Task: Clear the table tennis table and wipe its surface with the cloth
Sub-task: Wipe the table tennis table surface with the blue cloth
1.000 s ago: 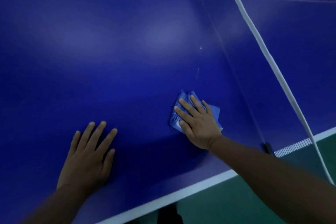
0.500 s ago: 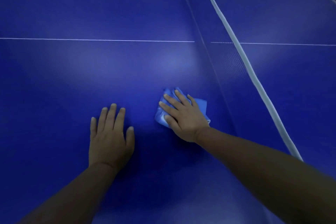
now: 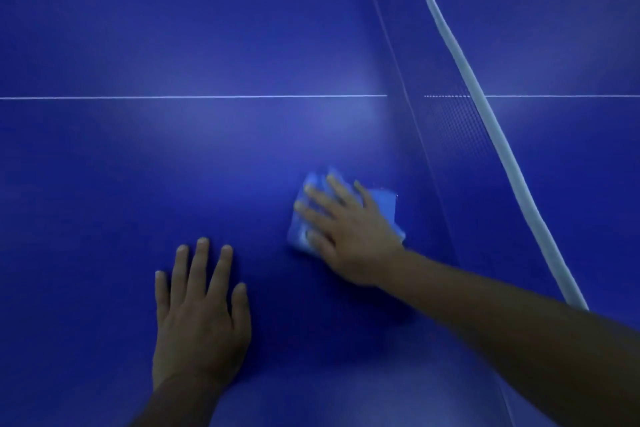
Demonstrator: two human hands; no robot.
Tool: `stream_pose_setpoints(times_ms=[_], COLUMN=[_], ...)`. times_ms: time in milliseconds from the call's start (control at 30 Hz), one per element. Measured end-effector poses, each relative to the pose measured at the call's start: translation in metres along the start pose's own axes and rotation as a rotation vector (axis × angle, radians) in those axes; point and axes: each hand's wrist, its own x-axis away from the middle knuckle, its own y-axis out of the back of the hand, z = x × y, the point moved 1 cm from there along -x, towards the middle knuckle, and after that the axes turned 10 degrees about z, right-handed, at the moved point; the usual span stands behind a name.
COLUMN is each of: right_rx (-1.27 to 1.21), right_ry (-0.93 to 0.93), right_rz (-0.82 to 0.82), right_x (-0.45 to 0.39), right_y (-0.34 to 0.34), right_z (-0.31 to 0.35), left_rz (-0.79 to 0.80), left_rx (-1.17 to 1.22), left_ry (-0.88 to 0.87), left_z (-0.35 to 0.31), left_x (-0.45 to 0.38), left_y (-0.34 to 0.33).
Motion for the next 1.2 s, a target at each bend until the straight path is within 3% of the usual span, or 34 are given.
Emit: stream_pose_setpoints(times_ms=[100,200,267,367,467,567,667,767,867,1000,1100,1200], right_rx=[-0.081,-0.096,-0.108,-0.048,-0.13,-0.207,-0.188,-0.167,-0.232,-0.303,-0.265,-0.217], right_ry=[-0.316,-0.225,-0.141,-0.186,-0.427,-0.657,-0.569,-0.462,-0.611,-0.808,-0.885,-0.801], right_rz=[0.018,-0.048,0.003,0.039,0.025,-0.05,-0.051,-0.019,-0.017,-0.076,-0.157,-0.024], right_x=[-0.055,-0.069,-0.091,-0.149,-0.169,-0.136,-0.135,-0.187,-0.217,-0.165,-0.083,-0.039], right_y=[0.014,0.01,0.014,0.03,0.039,0.032,0.032,0.049,0.06,0.047,0.025,0.011], right_z=[-0.007,0.036,0.049,0.032,-0.021,-0.047,-0.031,-0.046,-0.09,-0.11,-0.06,0.001], left_rz=[-0.017,-0.056,-0.072,-0.067,-0.057,-0.069,-0.081,-0.084,-0.082,-0.095,-0.066,-0.047], left_rx=[-0.012,-0.016,-0.025,-0.031,-0.047,-0.026,-0.054,-0.059,-0.068,-0.035,-0.025,-0.016], left_ry=[0.008,-0.016,-0.015,-0.006,-0.015,-0.018,-0.01,-0.014,-0.005,-0.014,-0.019,-0.007], left_z=[0.0,0.0,-0.001,-0.002,-0.001,0.001,0.002,0.004,0.003,0.001,0.001,0.001], left_x=[-0.001,-0.004,-0.006,-0.006,-0.006,-0.006,-0.007,-0.009,-0.009,-0.007,-0.008,-0.008], left_y=[0.0,0.0,0.001,0.001,0.001,-0.001,-0.004,-0.006,-0.007,-0.003,-0.001,0.0])
